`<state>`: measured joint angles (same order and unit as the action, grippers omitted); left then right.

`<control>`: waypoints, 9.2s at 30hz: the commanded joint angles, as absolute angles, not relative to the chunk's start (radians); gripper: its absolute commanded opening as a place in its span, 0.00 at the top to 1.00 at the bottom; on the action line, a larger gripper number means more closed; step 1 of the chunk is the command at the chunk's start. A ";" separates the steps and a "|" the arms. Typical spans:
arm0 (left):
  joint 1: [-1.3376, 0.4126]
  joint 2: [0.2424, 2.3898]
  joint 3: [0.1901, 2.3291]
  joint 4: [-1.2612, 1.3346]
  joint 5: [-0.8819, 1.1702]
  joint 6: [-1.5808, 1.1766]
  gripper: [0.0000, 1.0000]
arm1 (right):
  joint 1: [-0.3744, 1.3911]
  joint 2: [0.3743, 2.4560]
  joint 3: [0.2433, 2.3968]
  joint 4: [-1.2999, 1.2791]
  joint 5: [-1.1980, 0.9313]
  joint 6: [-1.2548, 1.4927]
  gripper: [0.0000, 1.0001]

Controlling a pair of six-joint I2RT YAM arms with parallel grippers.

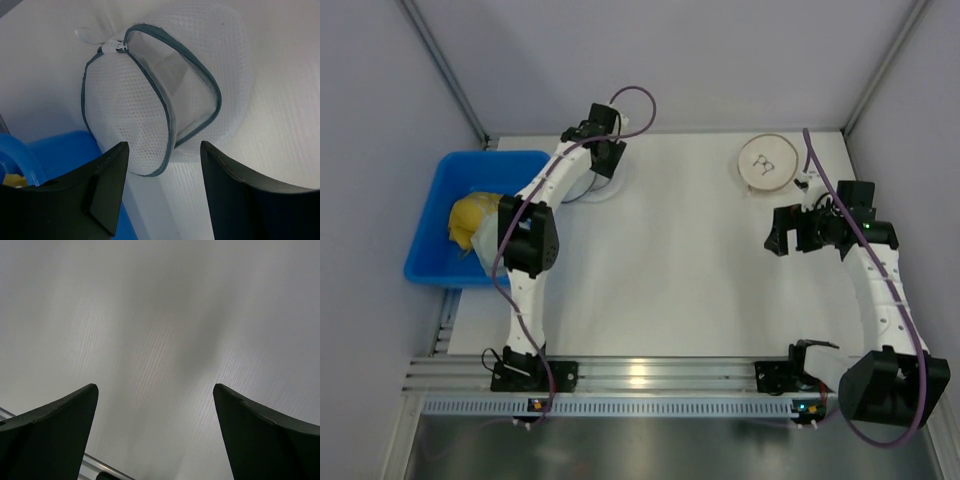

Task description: Place the bra in the laundry bag and zip it closed

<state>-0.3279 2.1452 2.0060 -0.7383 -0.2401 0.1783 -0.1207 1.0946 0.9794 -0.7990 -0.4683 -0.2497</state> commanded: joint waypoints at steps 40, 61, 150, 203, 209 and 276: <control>-0.615 1.660 1.514 -0.867 0.263 -0.016 1.00 | -0.080 1.175 0.963 -0.773 -0.799 -0.232 0.22; -0.647 1.868 1.805 -1.087 0.512 0.115 1.00 | 0.352 0.792 0.930 -0.448 -0.667 -0.866 0.24; -0.583 1.591 1.143 -0.328 0.505 -0.641 0.29 | 0.065 1.304 0.899 0.071 -0.275 0.931 1.00; -0.580 2.059 1.562 -0.201 0.746 -0.449 0.65 | -0.544 1.269 0.503 0.351 -0.531 0.977 1.00; -0.580 2.060 1.607 -0.202 0.761 -0.445 0.45 | -0.635 1.290 0.578 0.324 -0.584 0.936 1.00; 0.362 2.000 1.615 -0.887 0.084 0.321 0.34 | -0.215 1.213 1.256 -0.718 -0.543 0.028 0.01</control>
<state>0.3595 1.9804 1.6096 -0.9440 0.0711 0.3050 -0.2314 1.2182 1.2251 -0.7052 -0.5472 0.0029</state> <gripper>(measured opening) 0.670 0.993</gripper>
